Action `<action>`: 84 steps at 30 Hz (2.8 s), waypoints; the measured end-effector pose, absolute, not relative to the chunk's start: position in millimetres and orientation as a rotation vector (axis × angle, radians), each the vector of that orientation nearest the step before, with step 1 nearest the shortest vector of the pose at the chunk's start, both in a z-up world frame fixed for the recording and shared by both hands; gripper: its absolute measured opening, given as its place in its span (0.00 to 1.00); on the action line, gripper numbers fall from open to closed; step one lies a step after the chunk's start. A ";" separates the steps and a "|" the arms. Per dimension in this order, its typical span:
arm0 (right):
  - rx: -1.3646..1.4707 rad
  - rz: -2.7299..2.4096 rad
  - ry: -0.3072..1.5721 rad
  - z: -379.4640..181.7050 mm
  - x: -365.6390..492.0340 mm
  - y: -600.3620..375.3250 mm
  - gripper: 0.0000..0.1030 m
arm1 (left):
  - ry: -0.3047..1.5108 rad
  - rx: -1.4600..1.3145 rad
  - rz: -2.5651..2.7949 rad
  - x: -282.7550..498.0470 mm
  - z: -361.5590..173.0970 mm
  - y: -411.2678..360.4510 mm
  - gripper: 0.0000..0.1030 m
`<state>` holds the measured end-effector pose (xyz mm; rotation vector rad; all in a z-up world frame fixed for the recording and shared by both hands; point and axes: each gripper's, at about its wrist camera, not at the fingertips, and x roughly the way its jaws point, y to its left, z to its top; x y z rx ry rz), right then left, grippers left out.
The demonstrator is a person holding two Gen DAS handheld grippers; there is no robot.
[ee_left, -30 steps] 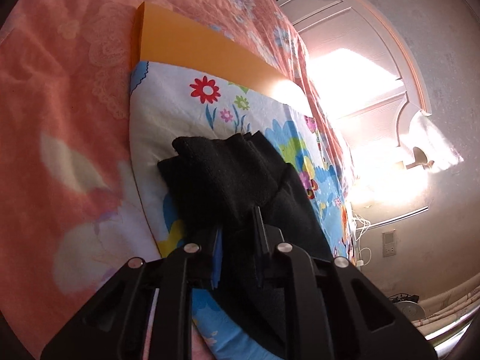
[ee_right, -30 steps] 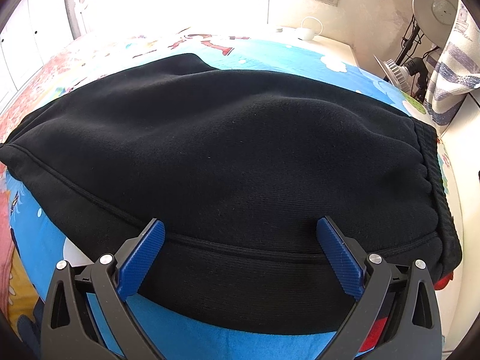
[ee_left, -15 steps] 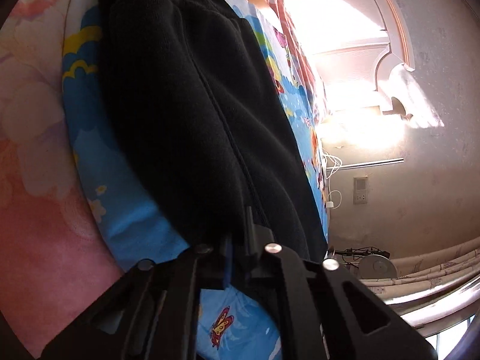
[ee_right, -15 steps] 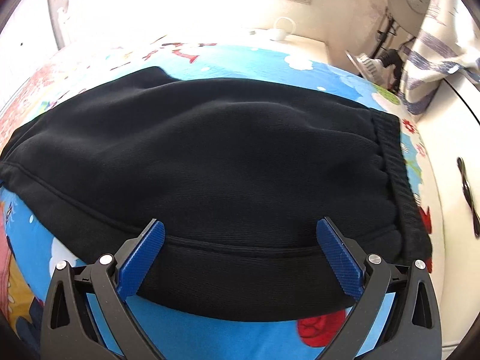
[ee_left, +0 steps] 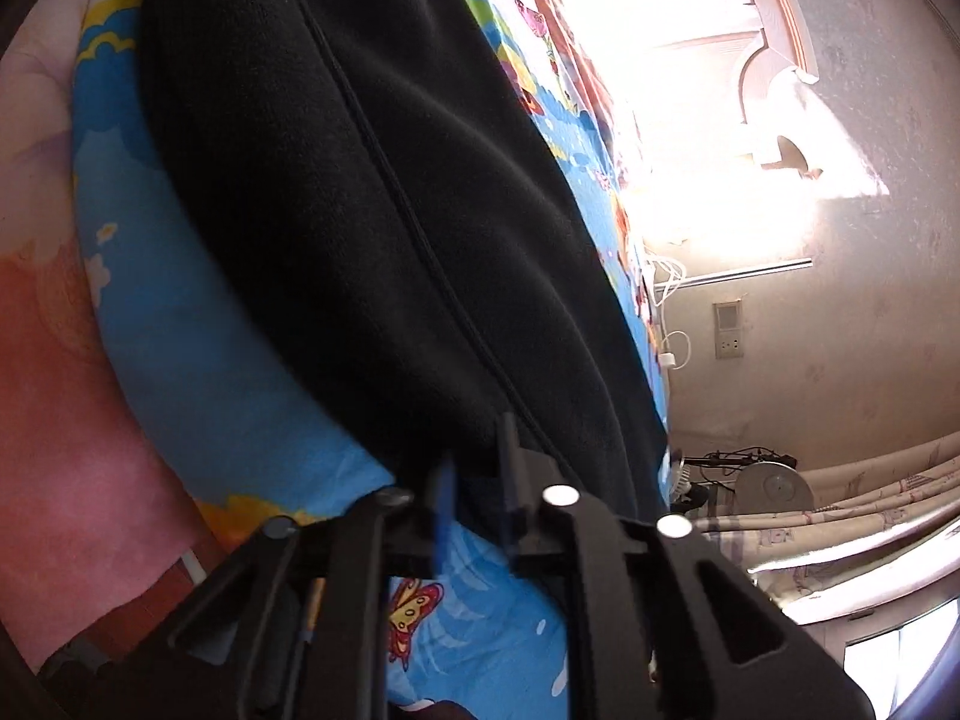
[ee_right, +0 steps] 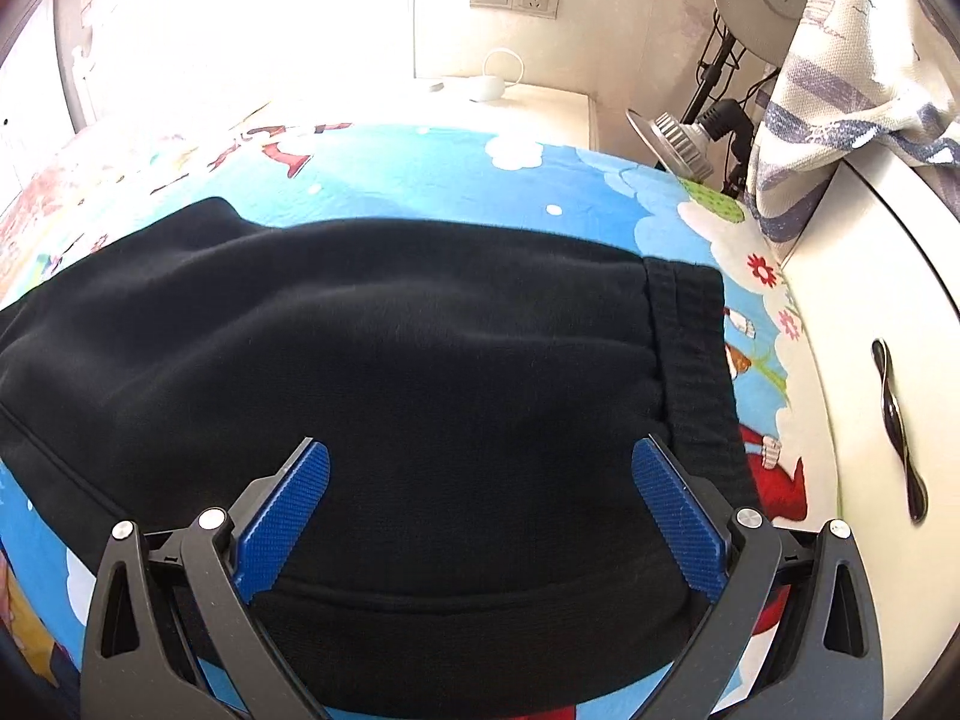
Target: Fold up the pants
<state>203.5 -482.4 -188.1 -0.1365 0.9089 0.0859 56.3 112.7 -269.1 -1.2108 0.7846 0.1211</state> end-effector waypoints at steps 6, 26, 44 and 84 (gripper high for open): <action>-0.210 0.029 0.966 -209.9 251.6 -499.5 0.95 | 0.772 -1.264 0.100 48.4 -261.4 104.2 0.43; -0.136 -0.025 0.889 -203.7 224.7 -501.5 0.95 | 0.920 0.125 -0.100 315.7 -225.7 -77.8 0.74; -0.370 0.573 0.977 -218.4 288.1 -140.2 0.95 | 0.829 -0.110 0.212 186.2 -209.2 59.3 0.47; -0.295 0.389 0.875 -213.6 290.1 -127.1 0.95 | 0.540 -0.596 0.501 10.2 -253.1 248.6 0.82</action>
